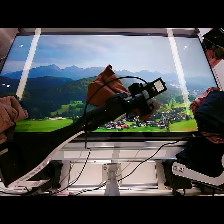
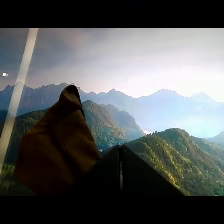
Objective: Fold the clothes and pants, and hang the long-sleeved shirts on hangers.
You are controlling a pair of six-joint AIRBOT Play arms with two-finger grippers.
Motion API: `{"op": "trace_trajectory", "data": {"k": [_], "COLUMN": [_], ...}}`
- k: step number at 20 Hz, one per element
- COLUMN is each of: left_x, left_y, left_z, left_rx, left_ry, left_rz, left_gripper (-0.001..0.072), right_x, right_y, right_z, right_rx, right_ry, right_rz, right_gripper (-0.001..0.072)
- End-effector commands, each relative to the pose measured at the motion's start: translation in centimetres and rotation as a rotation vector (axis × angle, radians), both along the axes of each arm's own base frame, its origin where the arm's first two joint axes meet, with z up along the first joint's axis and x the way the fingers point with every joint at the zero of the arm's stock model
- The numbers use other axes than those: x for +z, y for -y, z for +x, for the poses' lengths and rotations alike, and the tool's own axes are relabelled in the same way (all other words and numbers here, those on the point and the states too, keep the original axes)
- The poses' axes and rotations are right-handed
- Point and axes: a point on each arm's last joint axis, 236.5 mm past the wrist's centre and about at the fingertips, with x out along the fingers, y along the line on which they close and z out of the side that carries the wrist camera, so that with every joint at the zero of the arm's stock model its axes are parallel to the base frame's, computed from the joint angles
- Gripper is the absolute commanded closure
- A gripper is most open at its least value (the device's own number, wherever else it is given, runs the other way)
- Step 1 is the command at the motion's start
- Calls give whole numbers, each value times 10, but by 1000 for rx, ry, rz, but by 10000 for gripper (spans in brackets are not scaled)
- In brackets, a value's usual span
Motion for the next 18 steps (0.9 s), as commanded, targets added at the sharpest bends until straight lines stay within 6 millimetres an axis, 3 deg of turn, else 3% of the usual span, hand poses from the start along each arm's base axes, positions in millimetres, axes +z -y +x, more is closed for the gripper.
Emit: {"op": "trace_trajectory", "data": {"k": [1, 2, 4, 7, 9, 11, 14, 15, 17, 18], "left_x": [-1, 4, 14, 24, 18, 9, 7, 11, 24, 29], "left_y": [-4, -15, -48, -123, -177, -221, -261, -268, -281, -286], "left_z": [-4, 4, 31, 89, 121, 136, 146, 148, 150, 150], "left_rx": [-3, 29, 134, 374, 531, 630, 706, 701, 714, 721], "left_ry": [-3, -18, -66, -166, -235, -275, -294, -275, -250, -245], "left_rz": [27, 26, 12, -46, -60, -24, 4, 19, 7, 1], "left_gripper": [3, 11, 126, 125, 125, 125, 126, 126, 126, 125], "right_x": [0, 0, 0, -6, -23, -51, -130, -160, -215, -237], "right_y": [0, 0, 1, 13, 25, 28, 19, 15, 6, -2], "right_z": [0, 0, 0, 0, -6, -14, -34, -45, -75, -92], "right_rx": [-1, -2, -3, -35, -55, -23, 65, 88, 147, 179], "right_ry": [0, 0, -1, -18, -88, -182, -401, -479, -639, -718], "right_rz": [-1, -1, -4, -48, -92, -126, -94, -75, -38, -11], "right_gripper": [680, 680, 680, 685, 691, 697, 694, 657, 470, 443]}}
